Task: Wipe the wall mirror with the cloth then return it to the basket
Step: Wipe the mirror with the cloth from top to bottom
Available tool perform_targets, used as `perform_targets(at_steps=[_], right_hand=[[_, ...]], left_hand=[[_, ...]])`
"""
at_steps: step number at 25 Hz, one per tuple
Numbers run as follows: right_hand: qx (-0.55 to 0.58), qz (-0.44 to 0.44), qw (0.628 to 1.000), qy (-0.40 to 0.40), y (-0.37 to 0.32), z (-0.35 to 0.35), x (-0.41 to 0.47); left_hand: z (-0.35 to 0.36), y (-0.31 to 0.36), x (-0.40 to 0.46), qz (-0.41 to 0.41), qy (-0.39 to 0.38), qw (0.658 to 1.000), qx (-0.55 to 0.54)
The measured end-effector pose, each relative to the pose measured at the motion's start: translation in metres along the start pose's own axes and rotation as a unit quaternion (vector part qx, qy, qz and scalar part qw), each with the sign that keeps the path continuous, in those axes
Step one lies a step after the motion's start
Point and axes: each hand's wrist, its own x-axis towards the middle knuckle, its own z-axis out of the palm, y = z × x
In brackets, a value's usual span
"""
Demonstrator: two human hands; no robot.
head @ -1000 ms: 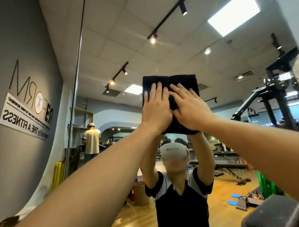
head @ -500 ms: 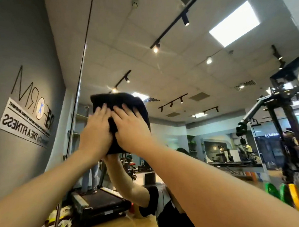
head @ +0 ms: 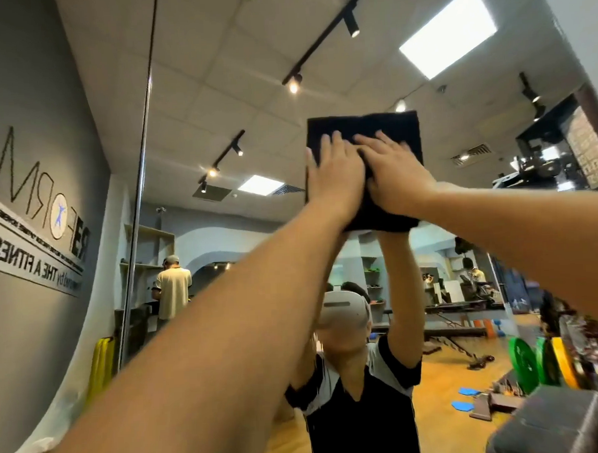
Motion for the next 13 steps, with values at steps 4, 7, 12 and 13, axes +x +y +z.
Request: perform_targets(at_steps=[4,7,12,13], right_hand=[[0.037,-0.016,0.999,0.012,-0.080,0.023,0.042],[0.047,-0.064,0.996,0.042,-0.118,0.048,0.018],[0.043,-0.105,0.993,0.039,-0.101,0.059,-0.023],[0.041,-0.110,0.992,0.036,-0.093,0.060,-0.030]], left_hand=[[-0.010,-0.101,0.004,-0.022,0.038,0.999,-0.002],[0.001,-0.132,-0.049,-0.041,0.100,0.992,-0.059],[0.021,-0.091,-0.104,-0.093,0.158,0.976,-0.116],[0.025,-0.080,-0.111,-0.100,0.162,0.975,-0.112]])
